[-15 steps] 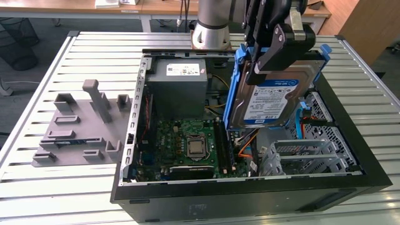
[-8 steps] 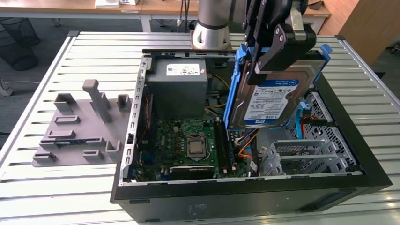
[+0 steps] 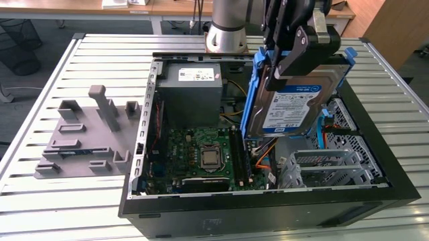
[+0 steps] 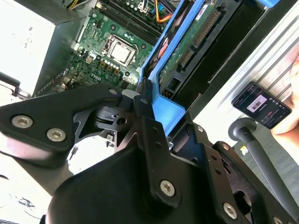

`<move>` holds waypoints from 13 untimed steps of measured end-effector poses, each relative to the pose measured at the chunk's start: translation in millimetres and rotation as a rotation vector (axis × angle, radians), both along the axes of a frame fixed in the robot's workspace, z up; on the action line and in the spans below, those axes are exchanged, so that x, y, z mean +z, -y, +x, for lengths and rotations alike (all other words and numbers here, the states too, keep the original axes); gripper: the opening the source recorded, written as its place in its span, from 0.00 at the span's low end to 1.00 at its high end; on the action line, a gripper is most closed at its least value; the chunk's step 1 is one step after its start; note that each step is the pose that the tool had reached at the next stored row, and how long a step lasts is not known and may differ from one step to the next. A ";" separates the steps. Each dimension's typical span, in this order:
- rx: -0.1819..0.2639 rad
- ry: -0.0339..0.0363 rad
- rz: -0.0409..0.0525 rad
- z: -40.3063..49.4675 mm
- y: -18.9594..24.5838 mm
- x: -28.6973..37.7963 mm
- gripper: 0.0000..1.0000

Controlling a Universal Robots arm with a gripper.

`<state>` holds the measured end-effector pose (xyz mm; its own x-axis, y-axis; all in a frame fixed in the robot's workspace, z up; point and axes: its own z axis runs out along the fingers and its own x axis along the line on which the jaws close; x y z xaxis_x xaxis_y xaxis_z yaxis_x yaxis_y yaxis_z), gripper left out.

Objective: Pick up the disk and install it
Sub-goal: 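Insert the disk into the insertion slot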

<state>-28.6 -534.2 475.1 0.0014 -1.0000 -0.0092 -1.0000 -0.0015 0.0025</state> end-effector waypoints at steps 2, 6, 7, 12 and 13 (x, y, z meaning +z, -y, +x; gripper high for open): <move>0.000 0.0000 -0.0001 4.9 0.0 0.0 0.36; 0.000 0.0000 -0.0001 19.4 0.1 -0.1 0.36; 0.000 0.0000 -0.0002 21.5 0.7 -0.1 0.36; 0.000 0.0000 0.0000 26.8 9.5 -0.7 0.36; 0.000 0.0000 -0.0001 27.7 11.6 -0.9 0.36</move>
